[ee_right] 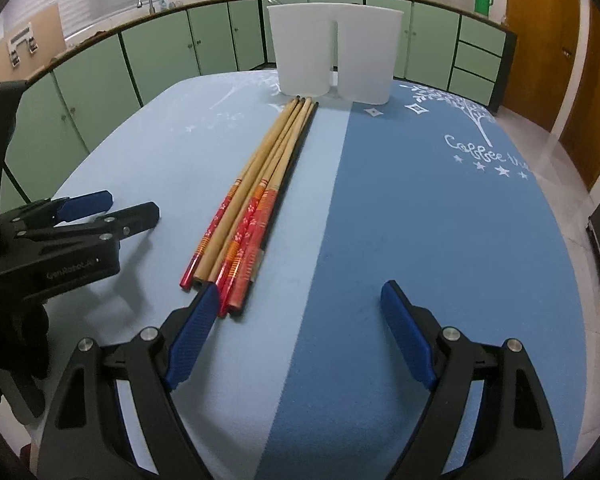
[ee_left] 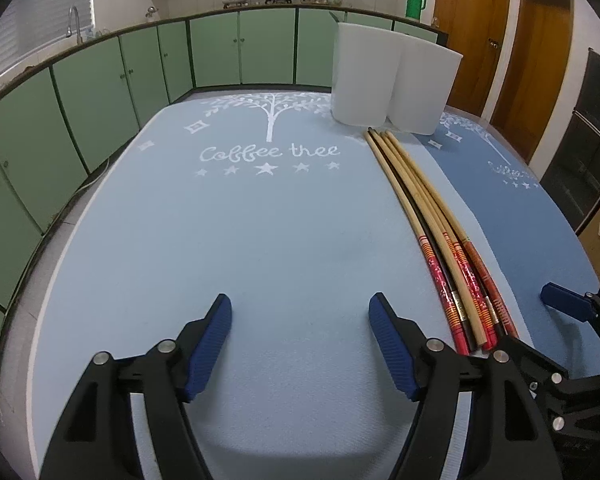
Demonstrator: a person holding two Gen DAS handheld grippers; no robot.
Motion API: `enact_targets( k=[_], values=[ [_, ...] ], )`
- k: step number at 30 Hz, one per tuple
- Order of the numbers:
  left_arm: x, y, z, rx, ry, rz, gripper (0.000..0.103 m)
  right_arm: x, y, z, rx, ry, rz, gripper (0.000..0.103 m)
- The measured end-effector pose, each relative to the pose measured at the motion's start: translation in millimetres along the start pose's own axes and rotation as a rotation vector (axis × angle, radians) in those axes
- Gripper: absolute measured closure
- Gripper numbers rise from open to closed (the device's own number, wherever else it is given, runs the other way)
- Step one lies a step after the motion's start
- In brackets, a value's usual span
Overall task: Organize utensils
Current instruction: 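Grasp one red-patterned chopstick with the right tool and pull it from the bundle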
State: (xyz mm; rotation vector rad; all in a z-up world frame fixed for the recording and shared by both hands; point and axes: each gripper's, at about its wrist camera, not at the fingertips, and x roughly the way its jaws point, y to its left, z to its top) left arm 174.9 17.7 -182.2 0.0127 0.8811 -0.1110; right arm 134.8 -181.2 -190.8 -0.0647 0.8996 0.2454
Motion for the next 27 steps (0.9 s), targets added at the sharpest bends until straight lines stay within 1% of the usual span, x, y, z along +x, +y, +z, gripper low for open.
enact_targets(
  k=[8,9,10,13,14,15,16,17,19,20,21,25,27],
  values=[
    [-1,0,0,-0.005,-0.003,0.015,0.033,-6,-21,-6,0.058,-0.014,-0.080,0.023],
    [-2,0,0,-0.007,-0.005,0.019,0.033,-7,-22,-6,0.059,-0.017,-0.082,0.023],
    [-2,0,0,-0.009,-0.006,0.024,0.033,-7,-22,-7,0.058,-0.019,-0.072,0.025],
    [-2,0,0,-0.014,-0.007,0.033,0.033,-7,-20,-6,0.052,-0.018,-0.005,0.039],
    [-2,0,0,-0.014,-0.007,0.034,0.032,-7,-18,-6,0.047,-0.014,0.011,0.047],
    [-2,0,-1,-0.014,-0.007,0.035,0.032,-7,-16,-6,0.041,-0.014,0.025,0.051],
    [-3,0,-1,-0.014,-0.007,0.036,0.032,-8,-15,-7,0.036,-0.015,0.039,0.053],
    [-3,0,-1,-0.015,-0.007,0.037,0.032,-8,-14,-7,0.034,-0.015,0.059,0.058],
    [-3,0,-2,-0.013,-0.007,0.038,0.031,-8,-12,-7,0.027,-0.007,0.088,0.070],
    [-3,0,-1,-0.011,-0.005,0.040,0.031,-7,-11,-7,0.026,-0.006,0.108,0.080],
    [-2,-1,-1,-0.007,-0.003,0.043,0.030,-6,-10,-6,0.030,-0.004,0.132,0.087],
    [-3,-1,-1,-0.001,-0.003,0.043,0.030,-2,-4,-3,0.021,0.001,0.154,0.096],
    [-4,0,-2,-0.003,-0.004,0.041,0.030,-3,-3,-3,0.024,-0.005,0.167,0.096]
  ],
)
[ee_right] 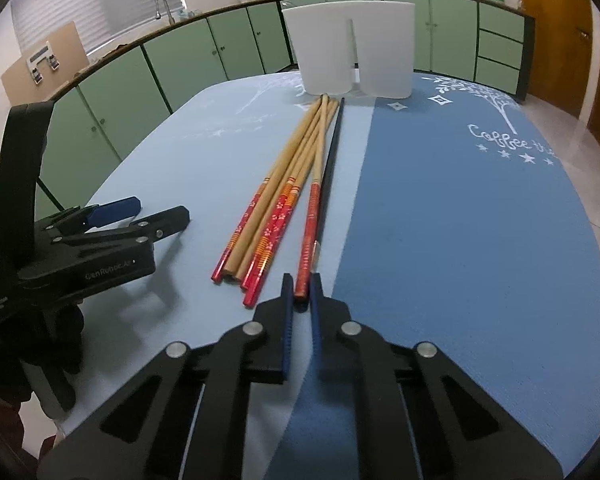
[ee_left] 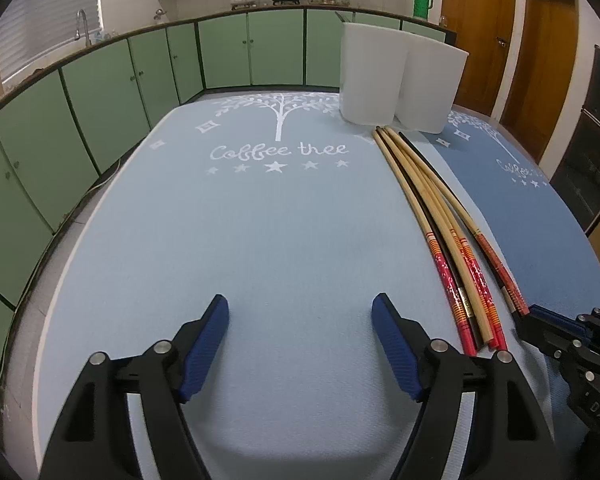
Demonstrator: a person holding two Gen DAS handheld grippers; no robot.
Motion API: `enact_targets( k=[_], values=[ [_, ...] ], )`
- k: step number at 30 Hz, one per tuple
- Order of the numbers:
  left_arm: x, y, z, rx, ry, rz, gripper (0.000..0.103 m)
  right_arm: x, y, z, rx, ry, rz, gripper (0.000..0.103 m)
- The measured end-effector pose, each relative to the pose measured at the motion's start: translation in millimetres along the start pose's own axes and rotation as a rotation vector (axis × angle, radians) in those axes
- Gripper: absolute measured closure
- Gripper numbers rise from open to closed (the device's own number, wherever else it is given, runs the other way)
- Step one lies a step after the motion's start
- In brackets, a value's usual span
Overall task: Organize utensils
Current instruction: 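Grasp one red-patterned chopstick with the right tool and pull it from the bundle, then hold the chopstick in the right tool while the left tool grasps another red chopstick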
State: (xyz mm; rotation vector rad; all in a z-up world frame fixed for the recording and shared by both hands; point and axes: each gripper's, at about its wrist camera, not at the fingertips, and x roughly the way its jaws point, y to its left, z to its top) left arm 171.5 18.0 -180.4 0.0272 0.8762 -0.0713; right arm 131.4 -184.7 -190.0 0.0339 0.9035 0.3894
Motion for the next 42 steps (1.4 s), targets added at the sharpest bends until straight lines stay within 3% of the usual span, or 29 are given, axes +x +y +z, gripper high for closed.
enact_targets(
  k=[5,14,20,29,35,38,42],
  values=[
    [-2,-1,0,0.001,-0.001,-0.019,0.030,-10,-5,-1,0.044,-0.045,0.002,0.096],
    [-20,-29,-12,0.075,-0.025,-0.101,0.030,-38,-24,-15,0.127,-0.122,-0.080,0.098],
    [-24,-41,-15,0.106,-0.027,-0.158,0.030,-32,-40,-27,0.184,-0.085,-0.136,0.098],
    [-12,-46,-18,0.115,0.023,-0.074,0.027,-29,-40,-30,0.169,-0.073,-0.112,0.097],
    [-13,-37,-16,0.072,0.014,-0.049,0.028,-31,-39,-28,0.156,-0.064,-0.093,0.091],
    [-13,-36,-16,0.076,0.015,-0.049,0.028,-33,-39,-29,0.138,-0.064,-0.107,0.083],
    [-11,-39,-15,0.083,0.016,-0.048,0.029,-32,-43,-31,0.125,-0.057,-0.131,0.088]
  ],
)
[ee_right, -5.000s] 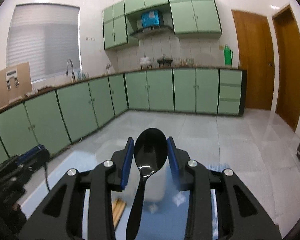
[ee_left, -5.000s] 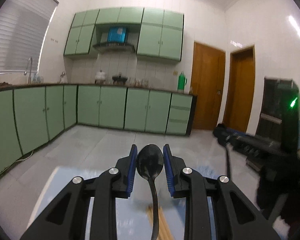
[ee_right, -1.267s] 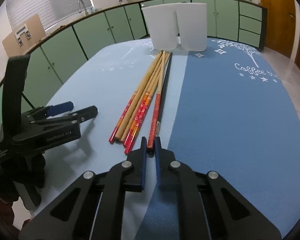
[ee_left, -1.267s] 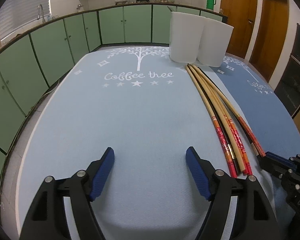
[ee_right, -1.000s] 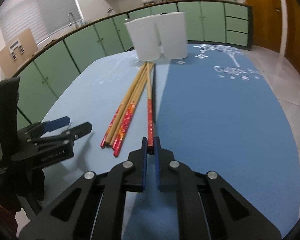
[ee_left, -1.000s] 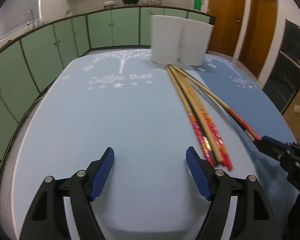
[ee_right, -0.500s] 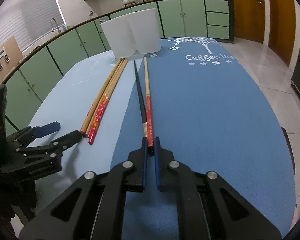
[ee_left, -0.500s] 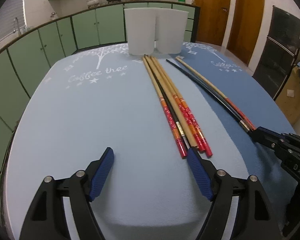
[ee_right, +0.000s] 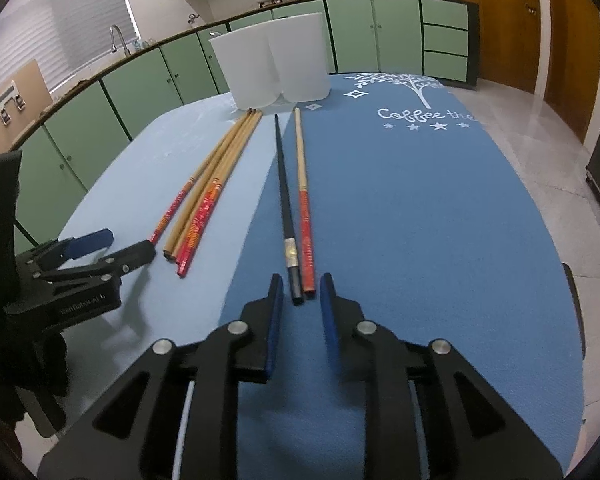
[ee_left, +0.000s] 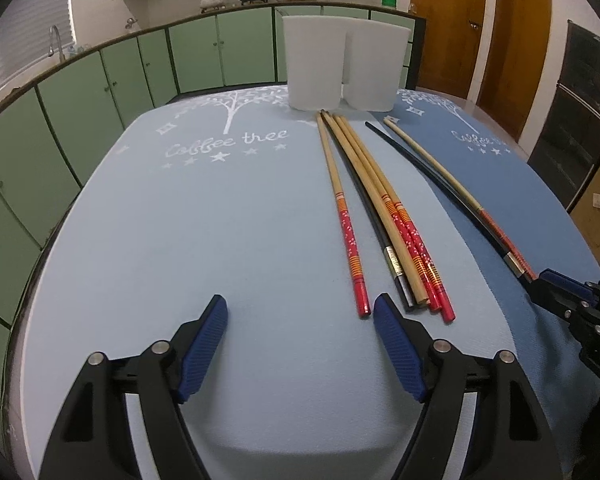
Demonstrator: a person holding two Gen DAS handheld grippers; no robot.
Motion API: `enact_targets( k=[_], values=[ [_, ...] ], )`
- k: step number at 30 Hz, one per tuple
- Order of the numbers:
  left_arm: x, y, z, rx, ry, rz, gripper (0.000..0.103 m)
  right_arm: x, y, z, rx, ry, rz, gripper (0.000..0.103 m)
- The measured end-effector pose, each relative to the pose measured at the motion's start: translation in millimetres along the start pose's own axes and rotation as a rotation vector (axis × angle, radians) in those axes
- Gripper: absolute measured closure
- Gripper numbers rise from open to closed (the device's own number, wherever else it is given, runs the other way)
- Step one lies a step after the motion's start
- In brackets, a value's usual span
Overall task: Organize utensils
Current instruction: 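Hold the chopstick in the right tool while the left tool grasps another red chopstick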
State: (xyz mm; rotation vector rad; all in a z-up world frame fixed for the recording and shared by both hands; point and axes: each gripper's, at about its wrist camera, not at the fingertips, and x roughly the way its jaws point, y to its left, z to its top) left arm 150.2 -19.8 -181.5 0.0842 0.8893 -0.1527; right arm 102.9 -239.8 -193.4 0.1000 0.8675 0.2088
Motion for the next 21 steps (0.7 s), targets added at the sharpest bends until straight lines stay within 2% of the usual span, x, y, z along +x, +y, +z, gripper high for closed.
enact_targets(
  k=[6,11,13,21],
  values=[
    [2,-1,3,-0.009,-0.003,0.005,0.033,-2,-11,2,0.022,-0.010,-0.002,0.086],
    [2,-1,3,-0.005,-0.003,0.008,0.033,-2,-9,0,-0.034,-0.003,-0.003,0.085],
    [2,-1,3,-0.007,-0.003,0.006,0.033,-2,-9,0,-0.048,-0.008,-0.022,0.087],
    [2,-2,3,-0.009,-0.001,0.010,0.033,-5,-31,3,0.024,-0.021,-0.041,0.087]
  ],
)
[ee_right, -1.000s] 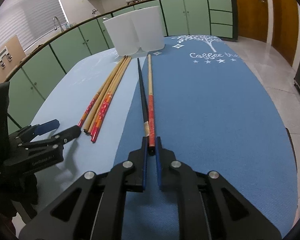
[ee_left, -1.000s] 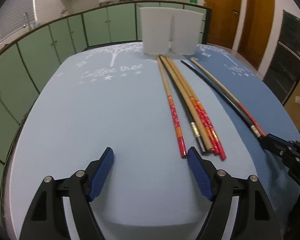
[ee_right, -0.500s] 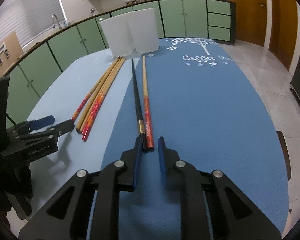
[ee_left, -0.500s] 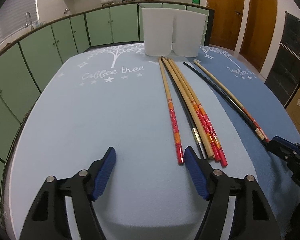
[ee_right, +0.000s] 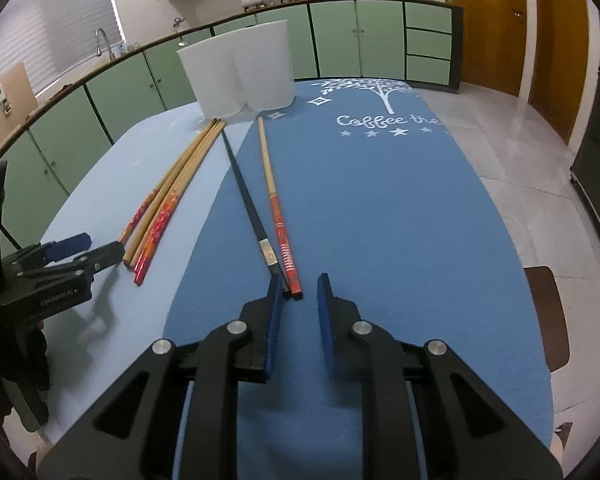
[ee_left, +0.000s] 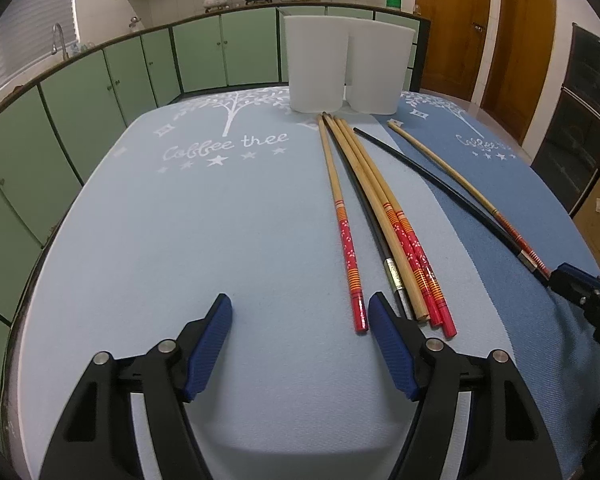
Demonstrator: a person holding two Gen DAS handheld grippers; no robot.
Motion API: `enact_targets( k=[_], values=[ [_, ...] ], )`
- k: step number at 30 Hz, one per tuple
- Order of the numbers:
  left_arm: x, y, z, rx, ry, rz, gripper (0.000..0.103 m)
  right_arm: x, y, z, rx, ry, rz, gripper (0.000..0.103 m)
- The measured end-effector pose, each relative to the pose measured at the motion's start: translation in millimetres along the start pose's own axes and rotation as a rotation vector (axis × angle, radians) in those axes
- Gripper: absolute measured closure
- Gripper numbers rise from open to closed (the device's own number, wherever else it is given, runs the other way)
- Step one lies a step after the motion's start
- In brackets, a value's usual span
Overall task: Organize utensils
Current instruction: 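Hold the chopstick in the right tool while the left tool grasps another red chopstick, then lift both chopsticks and lower them into the white utensil holder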
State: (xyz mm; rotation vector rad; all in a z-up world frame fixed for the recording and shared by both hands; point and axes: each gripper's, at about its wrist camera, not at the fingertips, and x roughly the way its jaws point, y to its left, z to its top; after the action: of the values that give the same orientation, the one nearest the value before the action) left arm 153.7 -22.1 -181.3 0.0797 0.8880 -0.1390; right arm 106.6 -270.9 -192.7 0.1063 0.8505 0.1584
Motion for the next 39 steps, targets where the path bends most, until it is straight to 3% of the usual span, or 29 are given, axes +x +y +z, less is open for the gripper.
enact_targets(
  k=[6,22,25,27,29,34,37,39],
  values=[
    [0,-1,1,0.000,0.000,0.005,0.033,0,-12,0,0.041,0.007,-0.003,0.085],
    [1,0,1,-0.009,0.001,0.008,0.033,10,20,2,-0.074,0.032,0.031,0.083],
    [1,1,1,-0.012,0.001,0.003,0.034,13,22,3,-0.076,0.029,0.028,0.087],
    [1,2,1,-0.014,-0.003,-0.006,0.041,14,22,3,-0.073,0.029,0.031,0.092],
    [0,1,1,-0.014,-0.010,-0.013,0.055,15,23,3,-0.078,0.029,0.034,0.096],
    [-1,-7,1,0.003,-0.017,-0.041,0.078,14,24,2,-0.082,0.027,0.033,0.097],
    [-2,-11,1,0.014,-0.021,-0.058,0.097,15,24,3,-0.076,0.028,0.039,0.097],
    [-2,-11,1,0.005,-0.023,-0.062,0.097,15,23,3,-0.069,0.030,0.045,0.097]
  ],
)
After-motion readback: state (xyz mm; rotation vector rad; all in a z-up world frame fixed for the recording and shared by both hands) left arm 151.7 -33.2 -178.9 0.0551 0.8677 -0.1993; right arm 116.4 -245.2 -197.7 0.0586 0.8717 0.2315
